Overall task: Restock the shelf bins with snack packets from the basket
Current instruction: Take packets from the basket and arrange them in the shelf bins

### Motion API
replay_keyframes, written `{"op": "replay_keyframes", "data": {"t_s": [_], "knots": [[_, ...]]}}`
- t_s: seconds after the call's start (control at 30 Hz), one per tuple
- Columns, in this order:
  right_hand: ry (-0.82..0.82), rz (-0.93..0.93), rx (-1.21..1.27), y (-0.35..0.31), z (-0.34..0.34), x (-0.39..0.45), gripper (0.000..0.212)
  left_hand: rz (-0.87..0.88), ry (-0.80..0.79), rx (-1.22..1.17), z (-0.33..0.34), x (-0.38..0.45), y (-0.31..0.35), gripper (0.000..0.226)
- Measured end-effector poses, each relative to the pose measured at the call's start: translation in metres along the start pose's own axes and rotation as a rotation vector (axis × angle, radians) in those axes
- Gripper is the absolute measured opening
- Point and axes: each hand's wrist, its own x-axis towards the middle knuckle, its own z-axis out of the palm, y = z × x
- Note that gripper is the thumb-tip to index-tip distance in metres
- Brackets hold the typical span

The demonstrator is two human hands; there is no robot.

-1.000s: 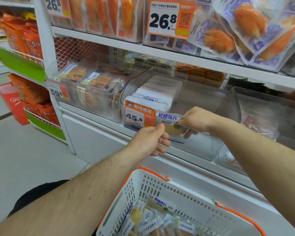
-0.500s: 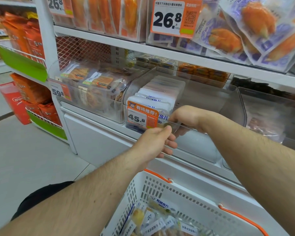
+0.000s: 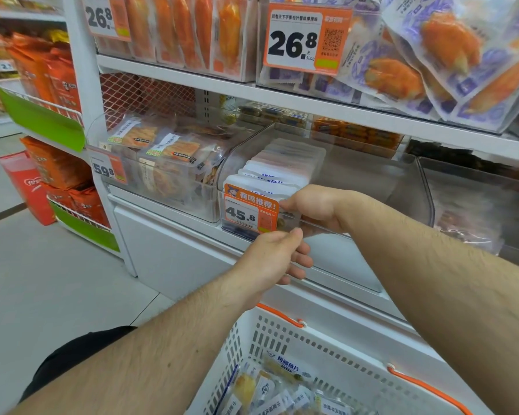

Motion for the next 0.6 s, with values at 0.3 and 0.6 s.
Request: {"op": "replay_keyframes", "data": {"t_s": [0.3, 0.6], "knots": [[-0.036, 0.041, -0.107, -0.021, 0.011, -0.001, 0.031, -0.008, -0.001, 0.013, 0.003, -0.001, 0.002, 0.035], [0.036, -0.014, -0.388, -0.008, 0.004, -0.018, 0.041, 0.005, -0.003, 0.0, -0.004, -0.003, 0.0, 0.034]]}}
